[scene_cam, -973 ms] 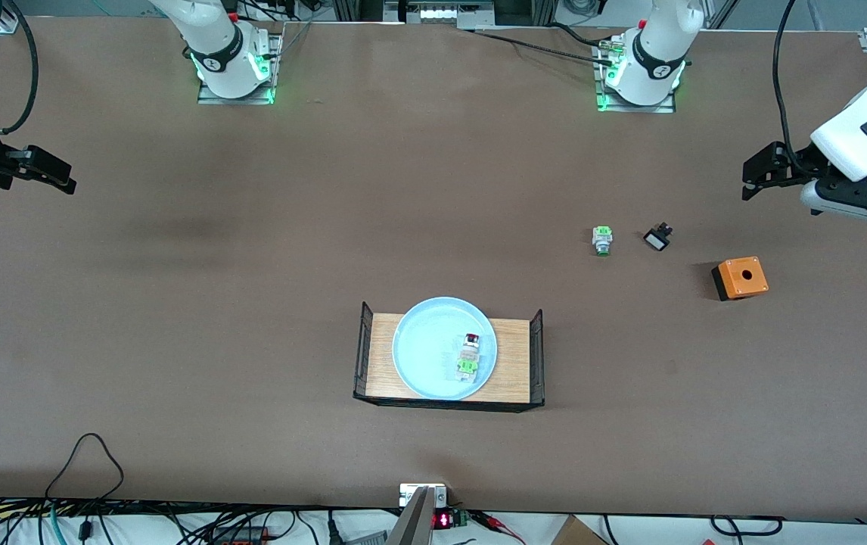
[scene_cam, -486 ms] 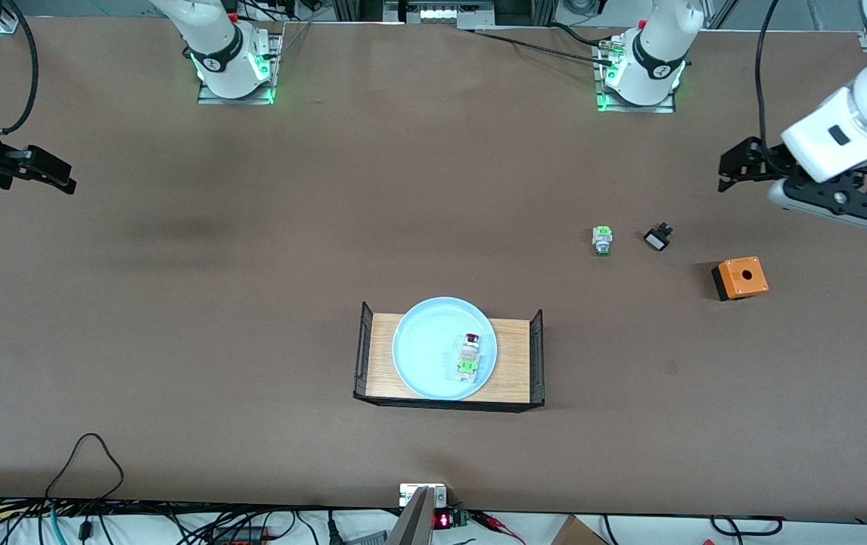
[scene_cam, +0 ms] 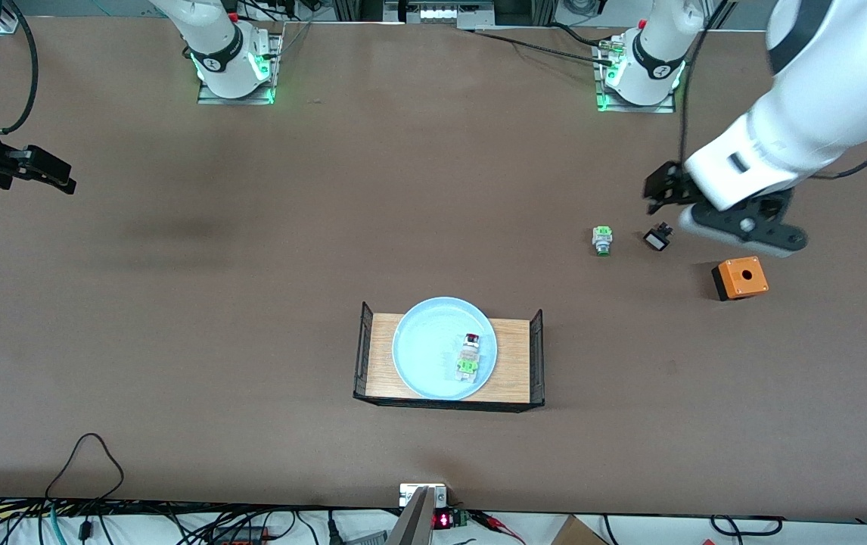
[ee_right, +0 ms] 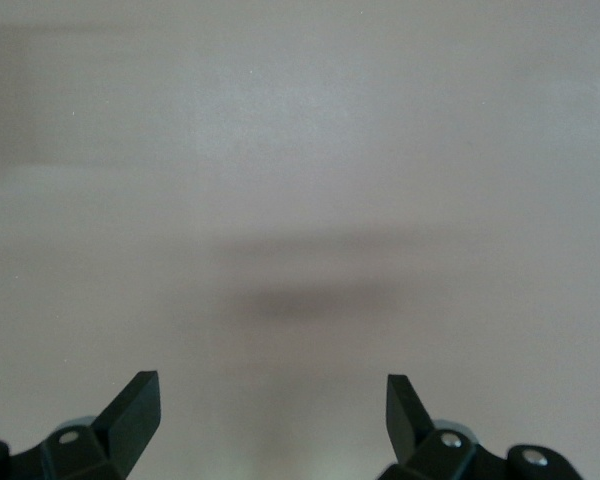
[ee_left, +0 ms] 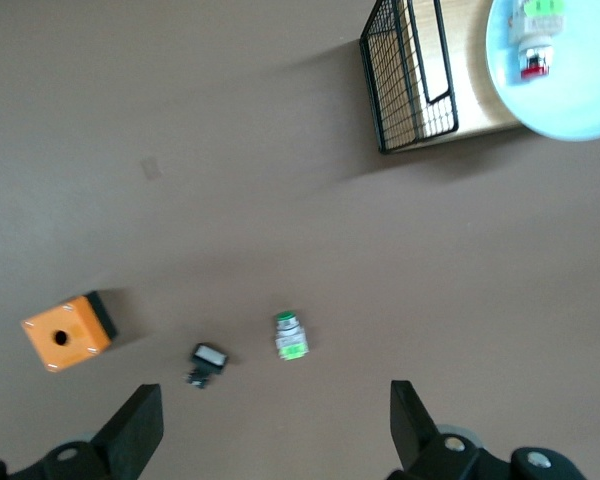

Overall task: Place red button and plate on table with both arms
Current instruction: 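Move the left gripper over the green button on the blue plate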

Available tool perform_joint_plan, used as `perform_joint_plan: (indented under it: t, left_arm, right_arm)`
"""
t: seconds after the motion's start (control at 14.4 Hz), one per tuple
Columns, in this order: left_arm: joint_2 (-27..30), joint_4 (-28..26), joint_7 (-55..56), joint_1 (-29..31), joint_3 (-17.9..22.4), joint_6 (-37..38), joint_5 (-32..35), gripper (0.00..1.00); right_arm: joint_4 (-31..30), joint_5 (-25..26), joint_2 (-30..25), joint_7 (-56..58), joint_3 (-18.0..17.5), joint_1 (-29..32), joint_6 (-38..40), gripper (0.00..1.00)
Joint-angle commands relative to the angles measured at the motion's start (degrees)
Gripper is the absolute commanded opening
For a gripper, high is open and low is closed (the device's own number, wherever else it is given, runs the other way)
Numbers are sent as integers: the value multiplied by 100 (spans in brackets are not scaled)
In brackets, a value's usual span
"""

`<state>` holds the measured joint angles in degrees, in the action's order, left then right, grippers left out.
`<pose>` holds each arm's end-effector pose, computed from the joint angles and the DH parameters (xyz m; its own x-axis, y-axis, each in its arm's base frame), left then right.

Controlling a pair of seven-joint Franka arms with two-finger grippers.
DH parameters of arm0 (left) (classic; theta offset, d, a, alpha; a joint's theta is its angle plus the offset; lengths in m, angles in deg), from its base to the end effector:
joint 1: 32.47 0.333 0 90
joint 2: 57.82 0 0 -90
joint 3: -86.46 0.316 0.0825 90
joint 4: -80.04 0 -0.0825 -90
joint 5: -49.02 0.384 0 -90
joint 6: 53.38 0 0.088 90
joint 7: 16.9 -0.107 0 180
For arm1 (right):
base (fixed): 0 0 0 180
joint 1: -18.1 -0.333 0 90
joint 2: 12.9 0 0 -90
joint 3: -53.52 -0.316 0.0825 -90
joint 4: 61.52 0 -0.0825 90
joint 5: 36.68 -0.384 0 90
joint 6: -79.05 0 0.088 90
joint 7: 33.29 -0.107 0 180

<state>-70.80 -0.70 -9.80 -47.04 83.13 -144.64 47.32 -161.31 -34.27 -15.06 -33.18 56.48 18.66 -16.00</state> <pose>0.5933 -0.1907 0.5694 0.9815 -0.1856 -0.0475 -0.1839 -0.9822 0.0371 0.5439 -0.0381 0.5719 0.9974 -0.0556 -0.0452 -0.0538 -0.9978 0.0396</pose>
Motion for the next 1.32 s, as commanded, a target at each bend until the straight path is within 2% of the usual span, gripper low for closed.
perform_joint_plan:
  t: [0.0, 0.35, 0.69, 1.11, 1.25]
  left_arm:
    - [-362, 313, 862, -519, 52, -356, -76, 100]
    - [-925, 322, 1688, -1144, 70, -1612, -68, 100]
    - [-1434, 322, 1743, -1496, 87, -3070, -15, 100]
    - [-2093, 436, 2534, -1593, 114, -4450, -15, 100]
    - [-2208, 436, 2822, -1663, 131, -4698, -6, 100]
  right_arm:
    - [38, -92, -47, 86, -6, 22, 84, 100]
    - [38, -92, -47, 86, -6, 22, 84, 100]
    - [47, -92, -47, 86, -6, 22, 84, 100]
    - [47, -92, -47, 86, -6, 14, 84, 100]
    - [38, -92, -47, 86, -6, 22, 84, 100]
